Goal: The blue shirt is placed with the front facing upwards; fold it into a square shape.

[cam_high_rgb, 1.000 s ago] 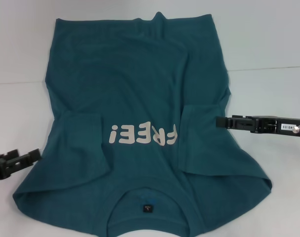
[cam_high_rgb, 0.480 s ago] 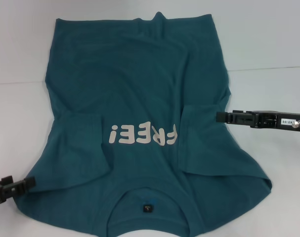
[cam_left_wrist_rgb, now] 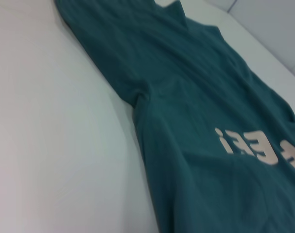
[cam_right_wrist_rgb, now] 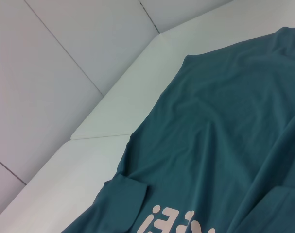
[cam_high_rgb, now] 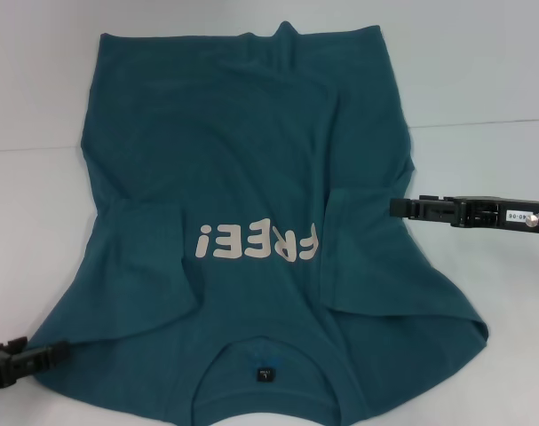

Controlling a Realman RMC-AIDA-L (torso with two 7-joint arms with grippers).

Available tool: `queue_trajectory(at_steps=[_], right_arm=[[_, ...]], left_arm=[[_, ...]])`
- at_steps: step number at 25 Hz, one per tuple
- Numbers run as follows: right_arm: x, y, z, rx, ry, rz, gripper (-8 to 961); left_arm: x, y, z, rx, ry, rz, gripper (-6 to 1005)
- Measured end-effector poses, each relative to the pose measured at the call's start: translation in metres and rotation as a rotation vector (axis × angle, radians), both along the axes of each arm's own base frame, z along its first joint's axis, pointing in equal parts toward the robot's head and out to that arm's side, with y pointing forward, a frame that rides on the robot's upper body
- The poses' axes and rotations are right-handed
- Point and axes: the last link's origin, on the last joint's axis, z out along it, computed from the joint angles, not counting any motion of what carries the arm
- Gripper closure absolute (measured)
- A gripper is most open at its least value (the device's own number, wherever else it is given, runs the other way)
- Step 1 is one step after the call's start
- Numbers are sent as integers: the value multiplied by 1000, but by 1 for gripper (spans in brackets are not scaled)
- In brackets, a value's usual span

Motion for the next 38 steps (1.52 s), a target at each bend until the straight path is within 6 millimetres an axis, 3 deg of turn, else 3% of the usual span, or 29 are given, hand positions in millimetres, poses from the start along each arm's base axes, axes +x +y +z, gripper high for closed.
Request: queue_trajectory(at_steps=[34,38], right_arm=[[0,0,0,-1,2,-3,53],[0,0,0,1,3,-4,53]], left_arm=[[18,10,-8,-64,-4,-69,112],[18,11,-7,-67,1,-72,246]])
